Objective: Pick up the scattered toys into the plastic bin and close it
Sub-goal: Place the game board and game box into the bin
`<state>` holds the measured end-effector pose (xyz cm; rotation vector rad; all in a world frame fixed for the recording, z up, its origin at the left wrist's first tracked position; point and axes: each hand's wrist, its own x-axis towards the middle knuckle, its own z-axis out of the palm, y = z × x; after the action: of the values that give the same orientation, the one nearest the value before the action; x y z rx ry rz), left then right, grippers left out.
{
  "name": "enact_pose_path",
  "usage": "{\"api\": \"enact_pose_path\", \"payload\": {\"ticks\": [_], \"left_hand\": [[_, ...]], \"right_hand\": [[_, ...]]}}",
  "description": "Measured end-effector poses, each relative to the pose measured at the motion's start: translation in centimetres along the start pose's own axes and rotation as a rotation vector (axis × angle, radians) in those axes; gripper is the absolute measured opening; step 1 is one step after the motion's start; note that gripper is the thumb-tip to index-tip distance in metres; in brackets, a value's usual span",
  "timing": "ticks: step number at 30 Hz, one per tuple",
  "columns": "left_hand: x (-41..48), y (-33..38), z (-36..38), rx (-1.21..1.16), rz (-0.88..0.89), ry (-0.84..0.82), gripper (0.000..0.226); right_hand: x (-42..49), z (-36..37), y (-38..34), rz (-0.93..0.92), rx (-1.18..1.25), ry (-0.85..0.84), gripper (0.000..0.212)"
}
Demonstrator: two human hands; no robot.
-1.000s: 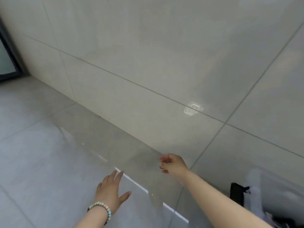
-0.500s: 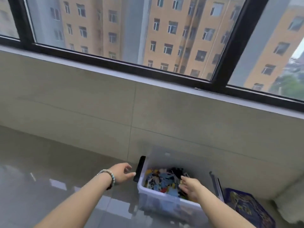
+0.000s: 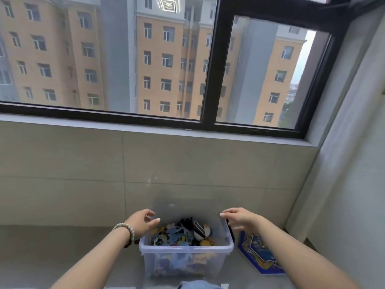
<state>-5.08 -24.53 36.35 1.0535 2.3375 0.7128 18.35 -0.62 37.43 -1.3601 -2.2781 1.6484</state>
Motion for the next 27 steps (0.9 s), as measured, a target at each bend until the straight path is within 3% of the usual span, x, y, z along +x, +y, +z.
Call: {"api": "enact_pose_path", "payload": {"ticks": [4, 13, 18, 22, 24, 27], "left_hand": [[0.7, 3.9, 1.0, 0.09, 0.085, -0.057, 0.05], [6.7, 16.4, 14.9, 0.36, 0.256, -0.287, 0.053], [13.0, 20.7, 26.5, 0.462, 0.335, -0.344, 0.073], [19.4, 22.3, 35.7, 0.498, 0.325, -0.391, 0.088], [22.9, 22.1, 40.2, 0.529, 0.291, -0.42, 0.097], [27.5, 20.5, 46.1, 0.601, 0.21, -0.462, 0.108]], "right_hand": [[-2.9, -2.7, 0.5, -0.147, -0.327, 0.167, 0.062], [-6.2, -14.8, 12.6, 0.139, -0.359, 0.236, 0.078], [-0.5, -18.7, 21.6, 0.302, -0.475, 0.177, 0.089], [6.1, -19.5, 27.5, 0.249, -0.51, 0.162, 0.094], [9.7, -19.5, 30.7, 0.251, -0.505, 0.133, 0.108], [15.2, -19.5, 36.0, 0.287, -0.426, 0.136, 0.149]]}}
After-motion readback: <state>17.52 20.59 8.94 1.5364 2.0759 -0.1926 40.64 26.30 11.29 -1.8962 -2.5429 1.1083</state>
